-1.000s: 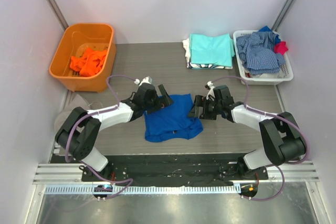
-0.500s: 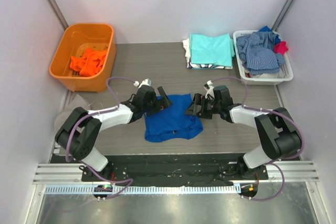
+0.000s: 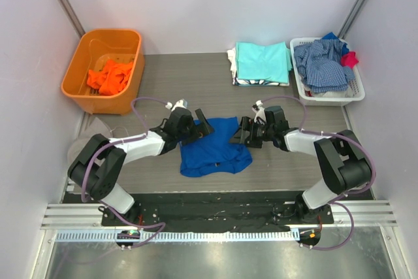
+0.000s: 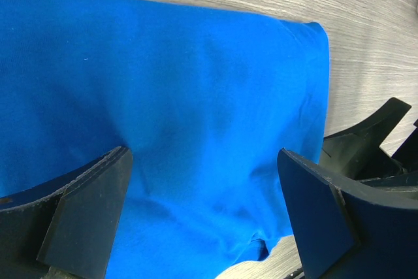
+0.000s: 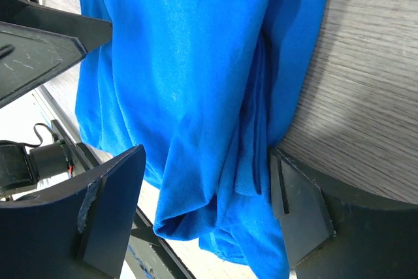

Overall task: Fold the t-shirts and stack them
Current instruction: Fold the tshirt

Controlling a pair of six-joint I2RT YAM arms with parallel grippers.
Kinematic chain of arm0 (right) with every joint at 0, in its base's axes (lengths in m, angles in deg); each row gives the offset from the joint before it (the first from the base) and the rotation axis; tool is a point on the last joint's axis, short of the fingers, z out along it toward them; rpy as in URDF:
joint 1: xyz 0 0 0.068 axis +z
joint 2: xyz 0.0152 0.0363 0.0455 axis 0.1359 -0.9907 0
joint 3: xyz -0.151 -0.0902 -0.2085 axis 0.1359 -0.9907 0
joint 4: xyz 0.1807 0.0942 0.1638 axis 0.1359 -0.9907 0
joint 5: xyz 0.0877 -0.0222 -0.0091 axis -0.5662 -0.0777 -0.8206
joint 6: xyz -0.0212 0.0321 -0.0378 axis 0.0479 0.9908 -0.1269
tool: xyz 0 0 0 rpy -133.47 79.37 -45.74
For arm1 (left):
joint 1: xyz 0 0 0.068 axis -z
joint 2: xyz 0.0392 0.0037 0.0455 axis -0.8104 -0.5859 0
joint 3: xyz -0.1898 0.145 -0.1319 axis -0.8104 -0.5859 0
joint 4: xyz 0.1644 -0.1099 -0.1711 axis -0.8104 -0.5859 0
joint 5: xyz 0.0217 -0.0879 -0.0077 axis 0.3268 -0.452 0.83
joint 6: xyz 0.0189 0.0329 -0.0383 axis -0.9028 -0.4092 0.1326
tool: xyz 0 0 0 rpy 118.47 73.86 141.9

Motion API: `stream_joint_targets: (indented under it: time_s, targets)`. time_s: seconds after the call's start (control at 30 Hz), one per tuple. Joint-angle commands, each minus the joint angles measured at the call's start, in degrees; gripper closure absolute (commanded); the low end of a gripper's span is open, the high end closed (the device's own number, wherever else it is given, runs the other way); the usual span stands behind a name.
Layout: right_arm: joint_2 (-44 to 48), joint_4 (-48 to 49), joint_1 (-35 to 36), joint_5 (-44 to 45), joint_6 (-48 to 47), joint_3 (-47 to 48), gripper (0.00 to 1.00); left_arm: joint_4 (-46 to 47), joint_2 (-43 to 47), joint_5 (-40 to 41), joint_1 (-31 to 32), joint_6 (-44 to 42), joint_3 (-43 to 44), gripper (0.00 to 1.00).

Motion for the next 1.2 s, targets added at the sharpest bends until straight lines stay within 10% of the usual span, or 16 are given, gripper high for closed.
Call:
stream_joint_targets:
  time_s: [0.0,0.7,0.8,0.9,1.17]
  targets:
    - [-3.05,-9.91,0.42,1.86,-2.88,-1.08,0.18,2.02,1.12,0.15,0.07,0.99,-0.80,0.00]
    - [-7.36,-16.41,2.71,3.61,-5.69,4.72,0.36,3.78,1.65,0.50,0.07,1.69,-3.26,0.00]
    - [-7.71,-17.03,2.97,3.79,-5.95,5.42,0.52,4.22,1.73,0.50,0.07,1.95,-3.87,0.00]
    - [-8.41,-18.08,2.89,3.70,-6.21,6.21,0.96,4.57,1.82,0.50,-0.02,2.13,-4.31,0.00]
    - [-7.98,-26.49,2.89,11.33,-8.75,13.05,0.99,-5.51,9.45,1.81,-0.63,-1.73,-1.16,0.00]
